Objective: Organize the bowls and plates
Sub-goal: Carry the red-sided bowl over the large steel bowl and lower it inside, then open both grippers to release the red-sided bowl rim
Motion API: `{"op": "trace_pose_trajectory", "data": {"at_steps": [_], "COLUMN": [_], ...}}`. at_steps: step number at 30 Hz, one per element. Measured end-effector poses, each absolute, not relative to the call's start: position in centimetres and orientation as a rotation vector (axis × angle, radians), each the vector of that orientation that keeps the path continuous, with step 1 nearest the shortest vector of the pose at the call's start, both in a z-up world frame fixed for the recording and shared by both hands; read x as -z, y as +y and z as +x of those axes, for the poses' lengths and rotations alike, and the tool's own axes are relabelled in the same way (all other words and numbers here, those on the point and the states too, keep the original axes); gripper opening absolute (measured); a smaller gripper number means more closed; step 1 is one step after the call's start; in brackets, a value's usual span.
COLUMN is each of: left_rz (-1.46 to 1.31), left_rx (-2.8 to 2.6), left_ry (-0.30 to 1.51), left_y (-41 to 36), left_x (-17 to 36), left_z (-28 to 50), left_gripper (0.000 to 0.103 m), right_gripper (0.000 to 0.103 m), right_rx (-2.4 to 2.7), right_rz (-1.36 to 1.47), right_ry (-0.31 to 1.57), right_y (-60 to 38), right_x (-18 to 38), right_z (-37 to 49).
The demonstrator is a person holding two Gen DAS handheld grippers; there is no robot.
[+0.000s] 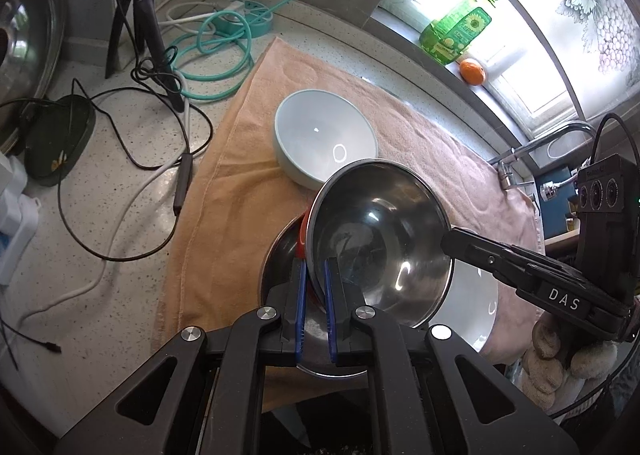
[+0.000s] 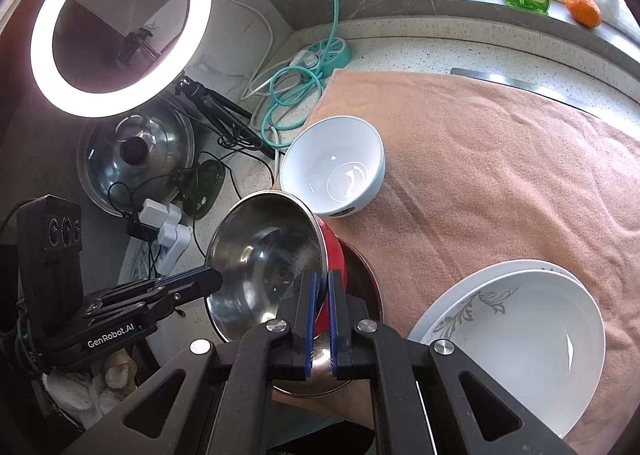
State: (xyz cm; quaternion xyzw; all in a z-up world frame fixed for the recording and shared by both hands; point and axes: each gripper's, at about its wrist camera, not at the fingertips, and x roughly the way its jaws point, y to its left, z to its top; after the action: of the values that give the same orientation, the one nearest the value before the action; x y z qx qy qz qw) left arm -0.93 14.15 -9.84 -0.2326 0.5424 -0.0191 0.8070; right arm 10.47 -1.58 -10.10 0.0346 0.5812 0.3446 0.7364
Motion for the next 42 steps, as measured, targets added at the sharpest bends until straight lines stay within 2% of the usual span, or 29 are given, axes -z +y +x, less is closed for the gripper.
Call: {"op": "trace_pose_trajectory", "data": {"at_steps": [21,42], "left_rz": [-0.430,-0.397], "left_rx": [0.058,0.061], "left_ry": [1.255,1.298], "left_y": [13.2,12.6], "left_x": [12.4,14.0], "left_z": [-1.7,-1.0], "left_gripper": [0.007,0.008], "right_gripper": [0.006,0.008], "right_rx": [-0.709,-0.686], "right_rz": [0.000,-0.055], "right_ry": [1.343,1.370], "right_y": [-1.1,-0.7], "right_x": [13.8,15.1], "right_z": [8.7,9.0]}}
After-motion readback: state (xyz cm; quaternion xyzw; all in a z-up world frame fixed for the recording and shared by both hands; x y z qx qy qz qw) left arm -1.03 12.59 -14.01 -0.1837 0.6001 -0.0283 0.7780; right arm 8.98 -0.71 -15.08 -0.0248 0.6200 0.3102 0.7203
